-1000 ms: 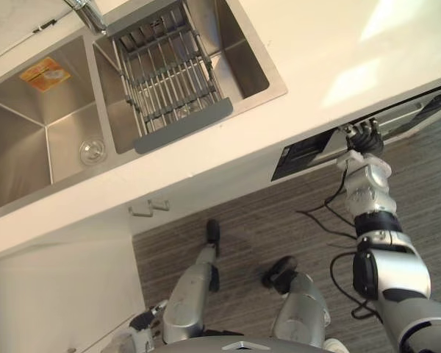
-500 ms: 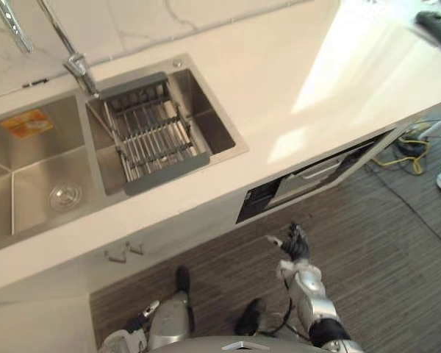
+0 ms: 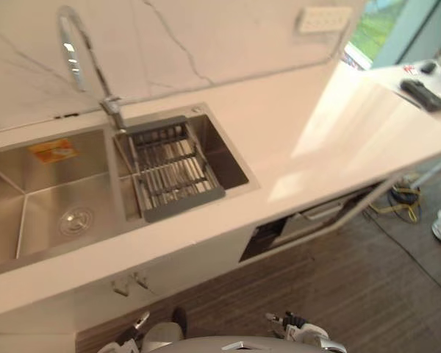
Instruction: Walk over to the sink, pick up the cup, carry it to the dishwasher, place the cup inside the dishwasher, then close the dishwasher door
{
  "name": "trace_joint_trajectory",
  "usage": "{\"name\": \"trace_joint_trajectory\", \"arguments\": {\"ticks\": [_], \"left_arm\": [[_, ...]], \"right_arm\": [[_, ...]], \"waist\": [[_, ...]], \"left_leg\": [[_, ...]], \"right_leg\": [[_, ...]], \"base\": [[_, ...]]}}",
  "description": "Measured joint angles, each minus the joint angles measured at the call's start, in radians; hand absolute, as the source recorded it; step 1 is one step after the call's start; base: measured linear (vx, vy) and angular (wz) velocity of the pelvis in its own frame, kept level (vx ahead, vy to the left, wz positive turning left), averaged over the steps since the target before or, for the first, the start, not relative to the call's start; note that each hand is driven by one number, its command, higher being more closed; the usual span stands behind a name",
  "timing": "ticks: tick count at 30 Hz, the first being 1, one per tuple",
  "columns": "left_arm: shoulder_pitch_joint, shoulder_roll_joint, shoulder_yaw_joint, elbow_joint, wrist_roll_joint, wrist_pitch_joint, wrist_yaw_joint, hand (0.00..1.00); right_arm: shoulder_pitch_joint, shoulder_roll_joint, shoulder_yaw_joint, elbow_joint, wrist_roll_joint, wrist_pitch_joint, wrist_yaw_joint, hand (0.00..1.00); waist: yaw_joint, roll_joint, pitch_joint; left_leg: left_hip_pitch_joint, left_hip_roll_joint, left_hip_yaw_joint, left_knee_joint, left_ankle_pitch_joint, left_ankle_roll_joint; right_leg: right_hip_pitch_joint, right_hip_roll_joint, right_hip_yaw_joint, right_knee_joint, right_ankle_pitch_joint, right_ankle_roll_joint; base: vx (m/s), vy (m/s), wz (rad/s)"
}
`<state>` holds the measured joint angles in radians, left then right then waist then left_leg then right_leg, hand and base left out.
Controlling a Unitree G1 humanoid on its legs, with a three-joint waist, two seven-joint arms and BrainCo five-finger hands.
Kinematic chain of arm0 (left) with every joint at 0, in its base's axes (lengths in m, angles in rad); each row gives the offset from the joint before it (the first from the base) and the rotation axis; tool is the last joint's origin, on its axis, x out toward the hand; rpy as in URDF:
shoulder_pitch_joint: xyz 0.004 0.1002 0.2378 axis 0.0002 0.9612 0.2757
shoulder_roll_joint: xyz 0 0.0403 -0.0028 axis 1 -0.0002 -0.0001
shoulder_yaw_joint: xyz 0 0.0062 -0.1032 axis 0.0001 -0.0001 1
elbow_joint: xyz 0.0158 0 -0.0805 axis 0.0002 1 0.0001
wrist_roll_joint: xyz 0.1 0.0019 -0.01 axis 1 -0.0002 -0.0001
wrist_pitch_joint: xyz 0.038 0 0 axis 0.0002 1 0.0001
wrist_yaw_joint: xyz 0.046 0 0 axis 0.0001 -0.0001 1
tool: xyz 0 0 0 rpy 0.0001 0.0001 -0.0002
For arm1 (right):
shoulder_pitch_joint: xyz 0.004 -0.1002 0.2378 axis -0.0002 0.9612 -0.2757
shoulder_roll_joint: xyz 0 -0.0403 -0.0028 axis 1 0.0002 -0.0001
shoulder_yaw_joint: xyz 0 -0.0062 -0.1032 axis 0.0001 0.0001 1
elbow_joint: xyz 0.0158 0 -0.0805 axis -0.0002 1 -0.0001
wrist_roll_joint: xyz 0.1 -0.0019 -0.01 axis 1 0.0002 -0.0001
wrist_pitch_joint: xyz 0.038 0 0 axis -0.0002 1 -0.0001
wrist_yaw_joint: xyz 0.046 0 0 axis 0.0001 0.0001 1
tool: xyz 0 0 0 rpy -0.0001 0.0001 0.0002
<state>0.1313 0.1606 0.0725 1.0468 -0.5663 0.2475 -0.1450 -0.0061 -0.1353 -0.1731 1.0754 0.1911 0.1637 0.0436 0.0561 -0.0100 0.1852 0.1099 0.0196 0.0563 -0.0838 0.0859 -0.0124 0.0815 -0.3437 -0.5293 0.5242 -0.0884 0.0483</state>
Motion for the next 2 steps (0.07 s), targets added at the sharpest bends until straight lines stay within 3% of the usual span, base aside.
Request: {"name": "trace_joint_trajectory", "arguments": {"ticks": [1,2], "left_arm": [[-0.001,0.004,0.000,-0.002,0.000,0.011,0.001,0.00],[-0.005,0.011,0.003,-0.004,-0.002,0.028,-0.002,0.00]], "right_arm": [[-0.006,0.004,0.000,-0.002,0.000,0.007,-0.001,0.00],[-0.022,0.027,0.004,-0.002,-0.001,0.017,-0.007,0.00]], "waist": [[0.001,0.005,-0.001],[0.001,-0.001,0.004]], "left_leg": [[-0.004,0.014,-0.030,0.001,-0.001,0.002],[-0.019,0.040,-0.076,0.001,0.003,-0.002]], "right_leg": [[-0.009,0.024,0.045,-0.014,-0.051,0.020],[-0.017,0.095,0.102,-0.096,-0.108,0.032]], "base": [[0.14,-0.032,1.00],[0.08,-0.037,0.70]]}}
